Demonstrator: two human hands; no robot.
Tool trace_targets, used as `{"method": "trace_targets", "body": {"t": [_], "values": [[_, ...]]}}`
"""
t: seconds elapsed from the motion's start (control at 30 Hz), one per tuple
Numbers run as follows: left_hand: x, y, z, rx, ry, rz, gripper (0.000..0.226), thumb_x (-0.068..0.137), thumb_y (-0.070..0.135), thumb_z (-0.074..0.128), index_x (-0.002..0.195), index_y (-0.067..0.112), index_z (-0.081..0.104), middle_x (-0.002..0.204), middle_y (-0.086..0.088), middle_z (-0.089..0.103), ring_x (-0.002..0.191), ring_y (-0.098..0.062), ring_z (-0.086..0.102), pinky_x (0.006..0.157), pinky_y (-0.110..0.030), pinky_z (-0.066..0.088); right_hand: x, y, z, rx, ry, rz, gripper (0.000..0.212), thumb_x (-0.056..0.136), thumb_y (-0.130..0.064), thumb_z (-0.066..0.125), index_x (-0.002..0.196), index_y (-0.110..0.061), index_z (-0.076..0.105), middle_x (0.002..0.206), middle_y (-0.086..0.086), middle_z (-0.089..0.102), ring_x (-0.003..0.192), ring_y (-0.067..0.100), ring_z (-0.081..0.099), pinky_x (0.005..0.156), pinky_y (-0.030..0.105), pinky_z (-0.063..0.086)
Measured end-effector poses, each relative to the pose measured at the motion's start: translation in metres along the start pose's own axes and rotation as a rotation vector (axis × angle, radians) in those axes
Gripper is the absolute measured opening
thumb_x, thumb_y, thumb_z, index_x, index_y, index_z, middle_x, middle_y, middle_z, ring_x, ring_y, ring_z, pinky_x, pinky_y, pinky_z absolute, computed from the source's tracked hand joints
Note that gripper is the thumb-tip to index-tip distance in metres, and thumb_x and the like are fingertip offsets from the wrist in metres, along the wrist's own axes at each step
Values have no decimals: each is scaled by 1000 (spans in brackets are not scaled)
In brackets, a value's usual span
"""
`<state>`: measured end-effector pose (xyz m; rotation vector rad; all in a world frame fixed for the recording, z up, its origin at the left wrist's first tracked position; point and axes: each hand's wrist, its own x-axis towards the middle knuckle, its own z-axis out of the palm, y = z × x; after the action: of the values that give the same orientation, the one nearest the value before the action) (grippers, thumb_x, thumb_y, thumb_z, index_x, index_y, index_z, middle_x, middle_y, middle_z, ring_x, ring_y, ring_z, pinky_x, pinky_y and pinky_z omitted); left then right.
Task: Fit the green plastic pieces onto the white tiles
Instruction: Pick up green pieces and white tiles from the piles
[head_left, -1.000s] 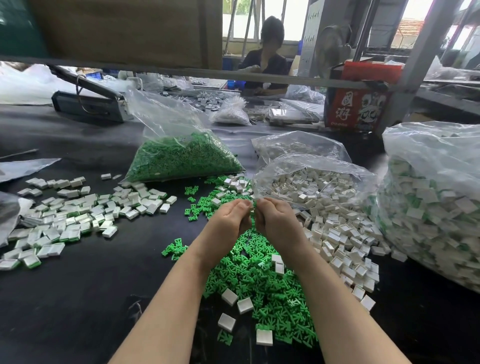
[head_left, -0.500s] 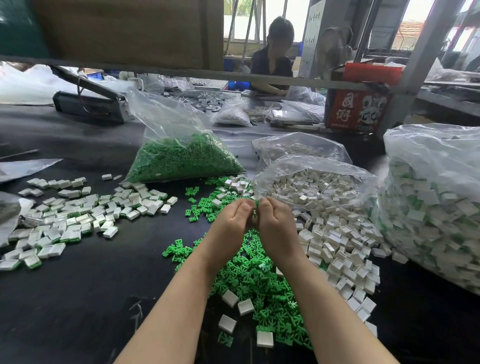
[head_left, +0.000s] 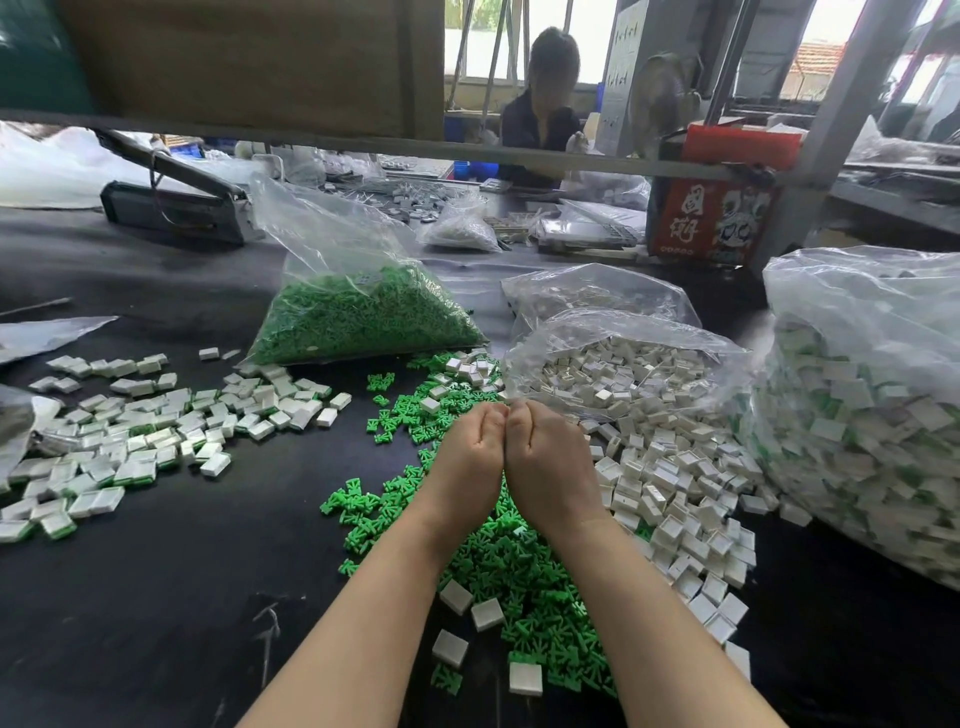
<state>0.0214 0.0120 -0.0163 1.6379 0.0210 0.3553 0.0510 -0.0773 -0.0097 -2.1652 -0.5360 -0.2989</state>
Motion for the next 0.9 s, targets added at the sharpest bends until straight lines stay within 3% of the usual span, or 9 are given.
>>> {"method": "trace_targets", "body": {"t": [0.2, 0.53, 0.73, 0.9], "values": [[1, -3, 2, 16, 18, 12, 34, 106, 13, 32, 85, 16, 58, 81, 3, 62, 67, 9, 58, 66, -11, 44, 1, 3, 1, -30, -47, 37, 34, 103, -27, 34, 85, -15, 60, 86, 9, 66, 76, 23, 55, 64, 32, 31], [2, -7, 4, -12, 47, -15, 36, 106, 14, 31, 82, 20, 57, 77, 7, 62, 63, 11, 59, 60, -6, 43, 1, 5, 3, -31, -72, 41, 34, 104, -28, 35, 74, -21, 52, 69, -3, 53, 69, 21, 52, 61, 31, 27], [2, -7, 2, -3, 27, -35, 34, 107, 16, 31, 86, 17, 58, 82, 2, 64, 65, 10, 59, 61, -9, 44, 1, 5, 1, -28, -97, 39, 34, 104, -29, 35, 80, -20, 58, 80, 6, 65, 73, 22, 55, 64, 31, 33], [1, -6, 3, -2, 22, -39, 33, 107, 18, 31, 89, 17, 59, 85, 2, 64, 70, 10, 60, 66, -9, 46, 0, 4, -1, -17, -103, 35, 34, 104, -29, 34, 77, -23, 53, 80, 5, 64, 74, 22, 56, 64, 32, 35]]}}
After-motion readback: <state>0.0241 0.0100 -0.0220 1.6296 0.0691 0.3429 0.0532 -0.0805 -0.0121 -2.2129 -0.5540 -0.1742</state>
